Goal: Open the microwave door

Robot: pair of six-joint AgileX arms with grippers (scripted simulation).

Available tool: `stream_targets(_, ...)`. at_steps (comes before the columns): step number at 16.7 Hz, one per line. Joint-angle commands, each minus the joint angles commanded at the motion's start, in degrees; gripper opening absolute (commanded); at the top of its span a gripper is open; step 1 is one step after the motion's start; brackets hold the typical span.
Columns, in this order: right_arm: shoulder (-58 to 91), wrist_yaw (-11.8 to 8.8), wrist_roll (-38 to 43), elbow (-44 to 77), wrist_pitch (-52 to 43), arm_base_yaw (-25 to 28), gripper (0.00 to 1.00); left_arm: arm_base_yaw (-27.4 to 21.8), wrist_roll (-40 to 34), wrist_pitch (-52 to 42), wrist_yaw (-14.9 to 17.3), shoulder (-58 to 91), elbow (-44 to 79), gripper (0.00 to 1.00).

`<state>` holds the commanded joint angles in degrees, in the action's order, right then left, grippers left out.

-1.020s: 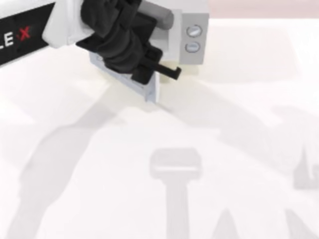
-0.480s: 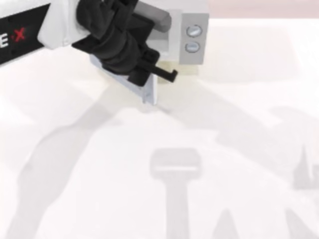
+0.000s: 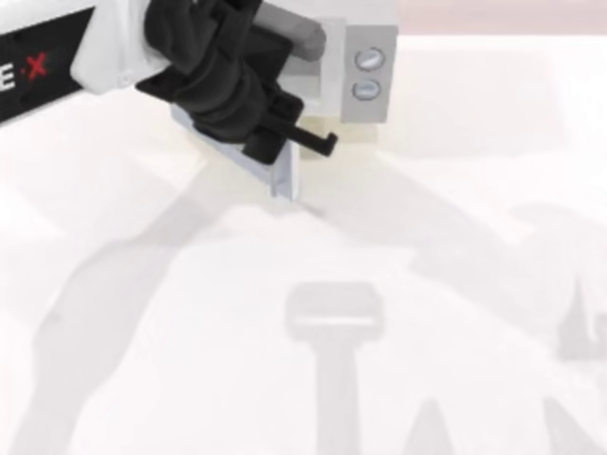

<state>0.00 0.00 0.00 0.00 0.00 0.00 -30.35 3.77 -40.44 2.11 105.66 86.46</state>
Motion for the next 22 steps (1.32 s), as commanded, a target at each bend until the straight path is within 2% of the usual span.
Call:
stream_targets(9, 0.0, 0.0, 0.0, 0.0, 0.0, 0.0, 1.0, 0.0, 0.0, 0.0, 0.0, 0.0, 0.0, 0.0)
stream_targets(12, 0.0, 0.0, 0.0, 0.0, 0.0, 0.0, 1.0, 0.0, 0.7, -0.1, 0.8, -0.3, -0.6, 0.0)
stream_targets(18, 0.0, 0.0, 0.0, 0.0, 0.0, 0.0, 1.0, 2.7, 7.8, 0.2, 4.5, -3.3, -4.0, 0.0)
stream_targets(22, 0.0, 0.0, 0.0, 0.0, 0.0, 0.0, 1.0, 2.8, 7.9, 0.1, 4.6, -3.3, -4.1, 0.0)
